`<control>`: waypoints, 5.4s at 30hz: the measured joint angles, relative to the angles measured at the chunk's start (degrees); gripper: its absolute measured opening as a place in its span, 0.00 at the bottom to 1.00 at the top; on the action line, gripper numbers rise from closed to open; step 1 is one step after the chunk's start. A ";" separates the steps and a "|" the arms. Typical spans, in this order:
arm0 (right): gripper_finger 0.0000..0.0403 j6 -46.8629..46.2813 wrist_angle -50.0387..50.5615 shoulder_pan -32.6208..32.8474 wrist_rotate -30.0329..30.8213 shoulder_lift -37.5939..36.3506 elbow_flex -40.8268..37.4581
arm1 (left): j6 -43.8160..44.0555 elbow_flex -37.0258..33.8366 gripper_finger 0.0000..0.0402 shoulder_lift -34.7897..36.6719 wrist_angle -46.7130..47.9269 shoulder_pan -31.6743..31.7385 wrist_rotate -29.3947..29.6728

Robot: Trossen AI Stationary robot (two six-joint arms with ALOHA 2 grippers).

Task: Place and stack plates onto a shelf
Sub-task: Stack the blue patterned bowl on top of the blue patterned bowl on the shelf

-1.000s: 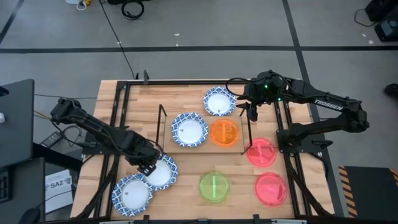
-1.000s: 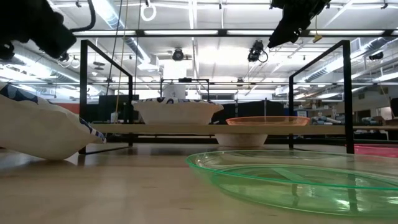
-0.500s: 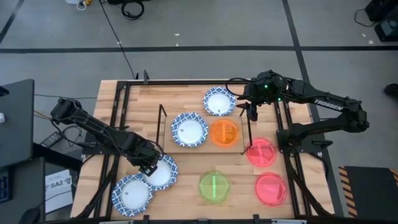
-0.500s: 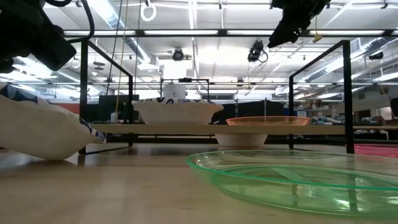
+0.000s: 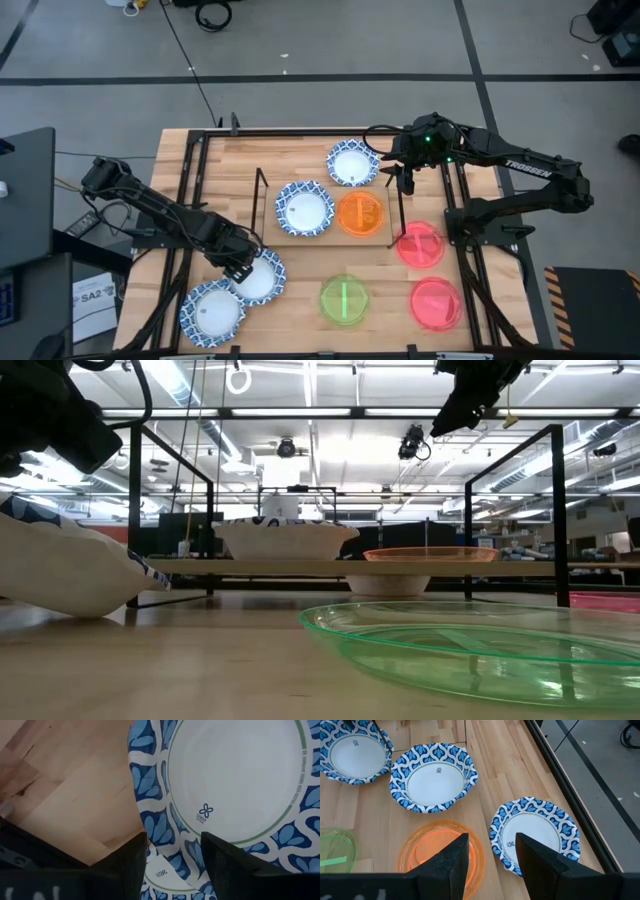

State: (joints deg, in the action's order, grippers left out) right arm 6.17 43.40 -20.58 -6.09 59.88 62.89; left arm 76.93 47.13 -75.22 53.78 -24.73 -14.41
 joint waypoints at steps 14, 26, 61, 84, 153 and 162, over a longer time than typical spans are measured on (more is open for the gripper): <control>0.42 0.00 0.00 0.00 0.00 0.00 0.00 | 0.04 0.00 0.21 0.00 0.00 0.01 -0.44; 0.42 0.01 0.00 0.00 0.00 0.00 0.00 | 0.13 0.00 0.05 0.00 -0.07 0.01 -0.33; 0.42 0.02 0.00 0.00 0.00 0.00 -0.02 | -5.93 0.02 0.03 -0.02 -25.03 0.13 -9.14; 0.42 0.02 0.00 0.00 0.00 0.00 -0.02 | -10.07 0.07 0.03 -0.02 -61.63 9.71 -10.70; 0.42 -0.02 0.00 0.00 -0.01 0.00 -0.02 | -55.55 30.18 0.03 -10.54 -2.66 51.12 -9.29; 0.42 -0.02 0.00 0.00 -0.02 0.00 -0.02 | -58.74 30.18 0.03 -16.90 -1.51 51.30 -10.10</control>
State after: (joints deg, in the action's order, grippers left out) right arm 6.15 43.40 -20.58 -6.11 59.88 62.87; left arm 18.18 77.32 -92.12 52.27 26.57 -24.50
